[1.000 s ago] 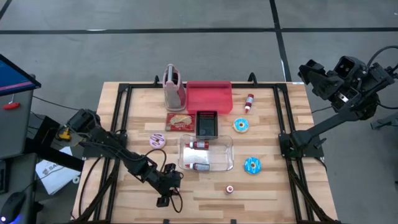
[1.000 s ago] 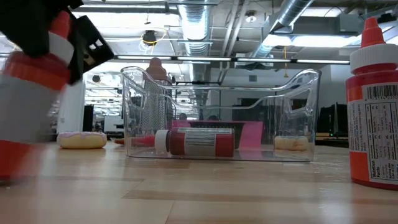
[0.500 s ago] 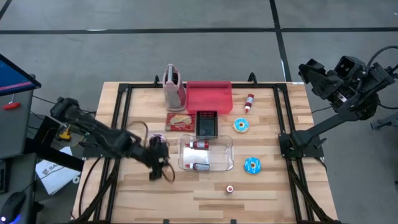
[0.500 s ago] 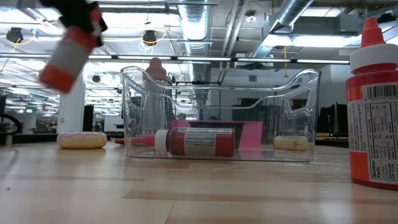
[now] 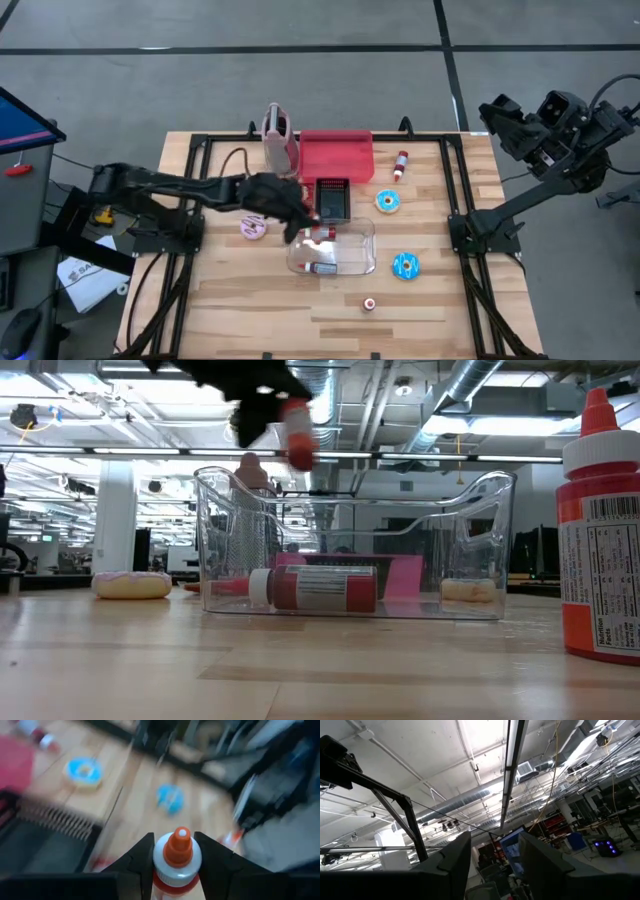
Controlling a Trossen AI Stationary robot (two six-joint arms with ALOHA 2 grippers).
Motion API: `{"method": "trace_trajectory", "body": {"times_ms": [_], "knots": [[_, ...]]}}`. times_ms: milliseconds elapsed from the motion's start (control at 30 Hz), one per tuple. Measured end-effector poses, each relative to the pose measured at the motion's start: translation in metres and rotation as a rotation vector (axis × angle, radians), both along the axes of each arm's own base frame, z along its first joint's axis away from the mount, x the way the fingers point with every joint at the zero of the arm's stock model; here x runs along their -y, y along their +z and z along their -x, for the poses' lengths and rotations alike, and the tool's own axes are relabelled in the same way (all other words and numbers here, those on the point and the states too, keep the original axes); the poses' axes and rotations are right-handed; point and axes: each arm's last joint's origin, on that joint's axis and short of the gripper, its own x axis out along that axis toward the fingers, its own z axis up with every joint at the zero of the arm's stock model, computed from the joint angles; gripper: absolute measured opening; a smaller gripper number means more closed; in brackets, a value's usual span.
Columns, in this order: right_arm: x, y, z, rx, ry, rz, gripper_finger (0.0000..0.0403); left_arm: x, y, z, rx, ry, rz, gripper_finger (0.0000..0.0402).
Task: Pick & Place Food Item
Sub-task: Put the left orange food coloring bottle into the transparent bin
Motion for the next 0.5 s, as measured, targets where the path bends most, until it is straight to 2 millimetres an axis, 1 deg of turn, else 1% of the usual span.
{"method": "trace_trajectory", "body": {"times_ms": [67, 133, 233, 300, 433, 500], "knots": [[0.000, 0.000, 0.000, 0.000, -0.001, -0.001, 0.0159, -0.003, -0.003, -0.012, 0.067, 0.004, 0.025, 0.0106], [0.000, 0.000, 0.000, -0.002, -0.001, 0.000, 0.0159, -0.003, -0.009, -0.020, 0.082, 0.004, 0.021, 0.0106], [0.000, -0.001, 0.000, -0.008, -0.001, 0.002, 0.0159, 0.002, -0.027, -0.026, 0.006, 0.009, -0.028, 0.0106], [0.000, -0.001, -0.001, -0.016, 0.001, 0.002, 0.0159, 0.009, -0.040, -0.030, -0.038, 0.010, -0.095, 0.0106], [-0.001, -0.003, -0.002, -0.032, 0.014, -0.016, 0.0159, 0.027, -0.064, -0.034, -0.146, -0.027, -0.189, 0.0106], [-0.001, -0.003, -0.002, -0.036, 0.017, -0.024, 0.0159, 0.037, -0.073, -0.034, -0.194, -0.015, -0.230, 0.0106]]}}
